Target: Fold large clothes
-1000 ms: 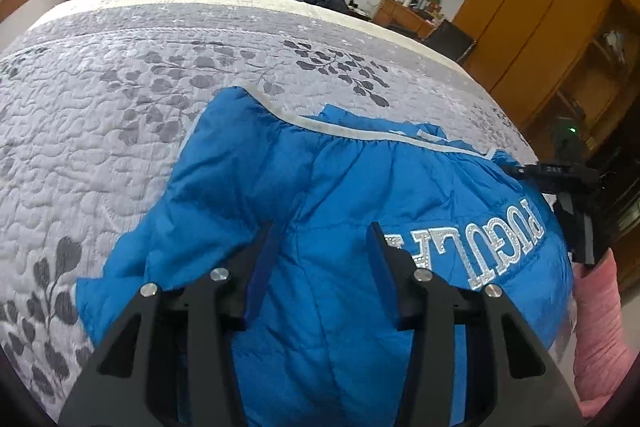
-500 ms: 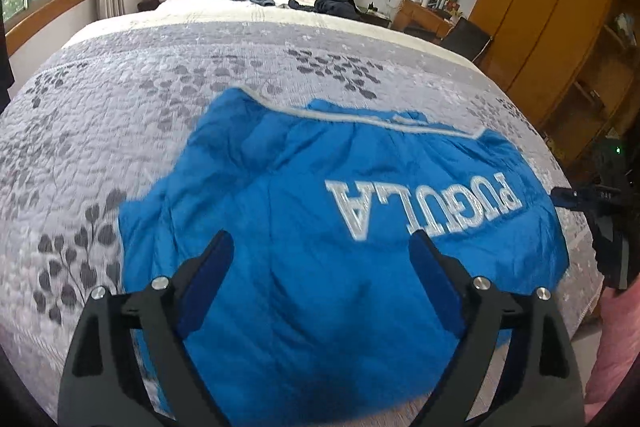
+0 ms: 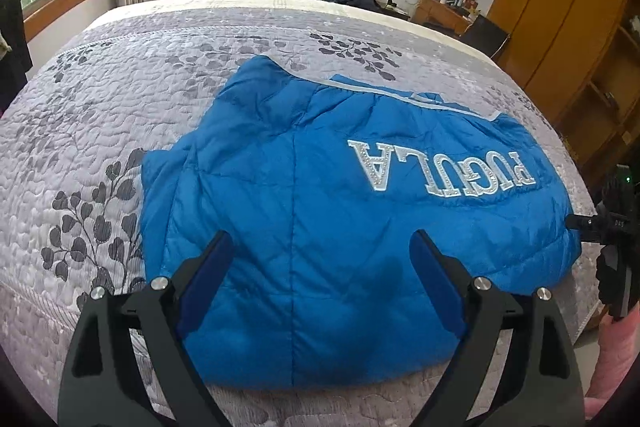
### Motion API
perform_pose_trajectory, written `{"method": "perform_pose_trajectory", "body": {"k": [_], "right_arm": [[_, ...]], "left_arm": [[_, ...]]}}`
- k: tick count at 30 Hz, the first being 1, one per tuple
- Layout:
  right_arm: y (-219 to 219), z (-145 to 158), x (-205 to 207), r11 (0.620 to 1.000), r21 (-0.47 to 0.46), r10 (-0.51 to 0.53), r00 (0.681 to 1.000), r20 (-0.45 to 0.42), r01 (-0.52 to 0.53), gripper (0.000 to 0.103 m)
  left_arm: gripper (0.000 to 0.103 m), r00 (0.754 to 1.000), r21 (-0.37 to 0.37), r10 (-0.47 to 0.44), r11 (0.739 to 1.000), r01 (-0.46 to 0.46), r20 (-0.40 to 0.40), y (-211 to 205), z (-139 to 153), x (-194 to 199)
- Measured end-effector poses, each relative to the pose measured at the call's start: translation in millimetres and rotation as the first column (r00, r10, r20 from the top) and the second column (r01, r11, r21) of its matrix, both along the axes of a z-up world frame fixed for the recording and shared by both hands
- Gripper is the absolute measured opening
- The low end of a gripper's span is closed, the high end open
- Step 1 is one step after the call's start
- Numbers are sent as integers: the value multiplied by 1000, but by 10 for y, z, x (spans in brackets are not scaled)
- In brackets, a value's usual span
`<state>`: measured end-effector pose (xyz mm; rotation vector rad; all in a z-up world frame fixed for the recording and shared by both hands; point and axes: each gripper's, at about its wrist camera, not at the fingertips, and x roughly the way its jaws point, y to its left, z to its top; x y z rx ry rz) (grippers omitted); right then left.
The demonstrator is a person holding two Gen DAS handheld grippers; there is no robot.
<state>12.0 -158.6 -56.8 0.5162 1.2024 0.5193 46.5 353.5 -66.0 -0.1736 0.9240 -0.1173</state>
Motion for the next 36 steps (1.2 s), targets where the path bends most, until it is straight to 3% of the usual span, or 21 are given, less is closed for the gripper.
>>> {"method": "perform_pose_trajectory", "body": {"k": [10,15,17,20,29,36], "right_arm": [[270,-70,186,999,35,36,999,-8,-35,85],[361,41,128,999,18,37,999,11,-37,67],[377,126,95,1000,8,28,999,31,-29,52],[381,278,47,1000,16,19,998,64,-20,40],[499,542,-28,1000,-11,30,989,146,-29,35],[367,396,-18,1000,-3,11,993,120,-11,35]], "left_arm": [[89,1000,8,-5,1000,5,3,-4,-41,11],[89,1000,12,-11,1000,10,6,1,-54,7],[89,1000,14,-11,1000,11,7,-5,-49,10],[90,1000,19,-12,1000,12,7,-10,-51,17],[90,1000,24,-16,1000,16,8,-11,-64,18],[90,1000,29,-23,999,22,9,-1,-71,43]]}}
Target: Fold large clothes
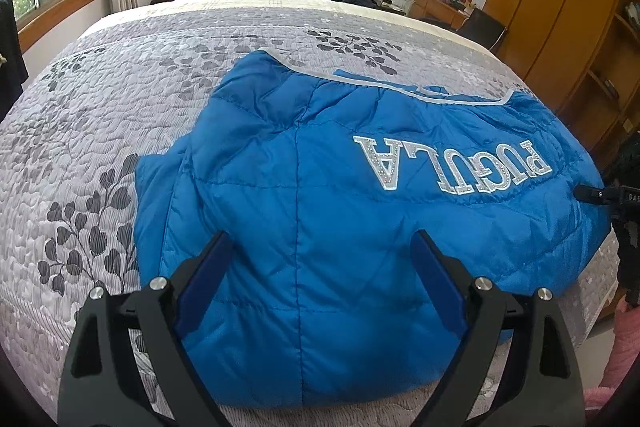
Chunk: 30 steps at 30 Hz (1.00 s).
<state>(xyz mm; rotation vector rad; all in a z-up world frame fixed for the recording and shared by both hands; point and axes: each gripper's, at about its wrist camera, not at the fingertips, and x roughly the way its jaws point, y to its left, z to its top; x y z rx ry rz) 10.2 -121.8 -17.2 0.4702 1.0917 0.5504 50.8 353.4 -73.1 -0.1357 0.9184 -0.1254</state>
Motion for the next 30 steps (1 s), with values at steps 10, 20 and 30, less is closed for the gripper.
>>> {"method": "perform_pose_trajectory", "body": {"k": [10,20,30], "right_arm": [[-203,-471,21,993,102,-43,995,-94,52,39],[-183,-430,8,991,93,-90,991,-103,100,37],[263,255,90,994,-64,-88,995,-39,86,31]], "left_arm": [[90,1000,-3,-17,1000,17,8,-8,-5,15],[90,999,-27,-32,999,33,36,41,-16,-23],[91,997,-61,-57,996,60,52,103,-43,-32]]}}
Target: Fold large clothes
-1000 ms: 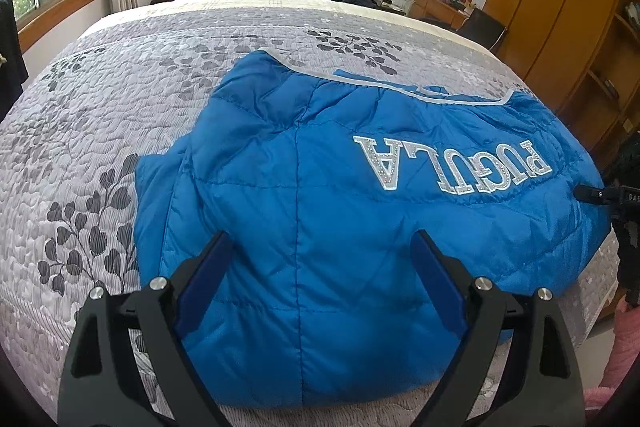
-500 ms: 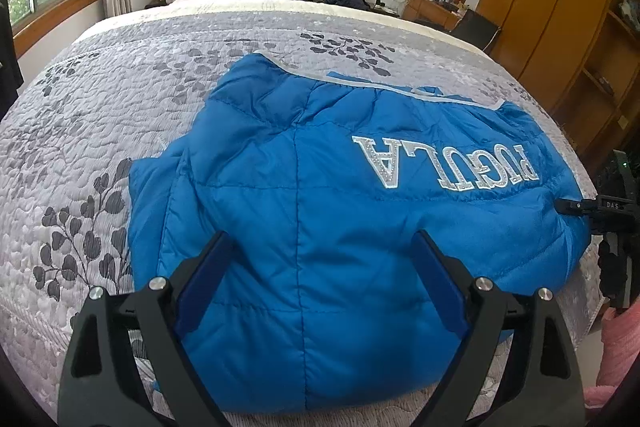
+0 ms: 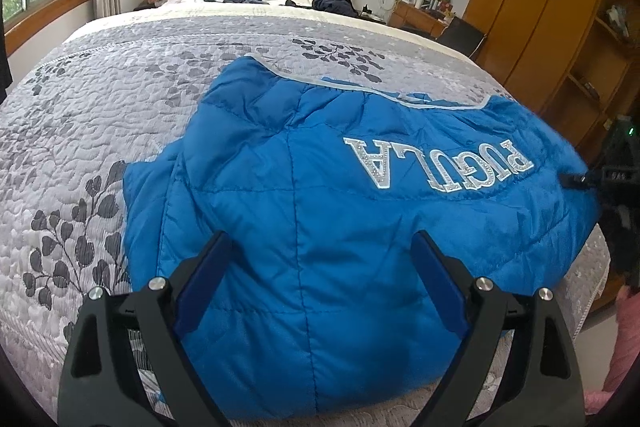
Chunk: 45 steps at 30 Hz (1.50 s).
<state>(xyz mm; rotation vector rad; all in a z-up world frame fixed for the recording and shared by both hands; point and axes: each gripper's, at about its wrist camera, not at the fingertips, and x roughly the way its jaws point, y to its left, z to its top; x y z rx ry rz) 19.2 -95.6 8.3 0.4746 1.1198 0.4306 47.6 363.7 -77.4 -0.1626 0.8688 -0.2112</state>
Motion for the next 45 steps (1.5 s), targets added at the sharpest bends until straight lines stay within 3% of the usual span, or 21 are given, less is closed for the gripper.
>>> {"method": "perform_pose_trajectory", "body": {"k": [4,7,13,19,23,28,33,36,41,45], "right_arm": [[387,442,51,993,-95,77,995,65,-70,31],[788,727,93,974,-178,162,981,104,-142,31],[1746,994,179,883,-341,380,918,112,-324,30],[2602,848,168,760,-438,555,830,54,-479,30],[3093,537,126,674,-471,640,768,-12,-569,30],[3370,222,68,621,-463,690,722,-59,-632,32],[3432,18,55,626,-438,699,714,-51,-645,37],[3434,21,34,631,-405,712,701,-35,-661,52],[3199,350,-71,677,-336,700,714,21,-655,62],[2816,701,-23,744,-221,654,755,48,-631,64]], "left_arm": [[91,1000,-15,-11,1000,11,-1,23,6,15],[91,1000,-78,-21,997,20,-10,143,50,6],[91,999,-128,48,991,-47,1,512,171,-77],[91,995,-190,96,978,-88,32,726,346,-189],[91,992,-217,111,972,-96,58,840,477,-241],[91,989,-245,135,963,-115,67,973,574,-249],[91,992,-300,121,948,-105,36,1008,545,-73],[90,995,-341,97,935,-95,-12,991,469,104],[90,997,-388,45,919,-66,-62,905,372,338],[90,997,-415,12,909,-44,-78,864,304,490]]}}
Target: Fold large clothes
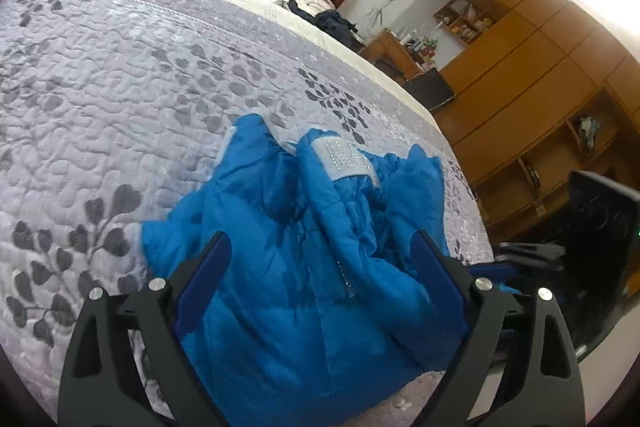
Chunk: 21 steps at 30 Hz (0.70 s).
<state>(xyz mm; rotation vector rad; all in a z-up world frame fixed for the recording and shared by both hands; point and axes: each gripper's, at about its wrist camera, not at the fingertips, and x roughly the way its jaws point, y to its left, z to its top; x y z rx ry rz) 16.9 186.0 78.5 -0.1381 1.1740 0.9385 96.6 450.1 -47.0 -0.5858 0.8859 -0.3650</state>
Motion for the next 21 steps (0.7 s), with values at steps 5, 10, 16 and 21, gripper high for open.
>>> {"method": "perform_pose_trajectory", "body": {"k": [5,10,16,21], "right_arm": [[-560,180,300,986,39,-162,987,-13,163,64],[-858,-258,658,938,-142,-317,948,14,315,65],[-540,-523,657,955,-173,-244,970,-9,239,65],[-118,-487,428,967,-217,-117,990,76,132,62]], "left_arm": [[90,1000,-68,-24,997,24,-2,-51,-101,117],[90,998,-87,-57,995,55,-11,-158,-175,222],[90,992,-127,-130,983,129,6,-333,-202,345],[90,989,-130,-147,981,146,-1,-385,-217,456]]}}
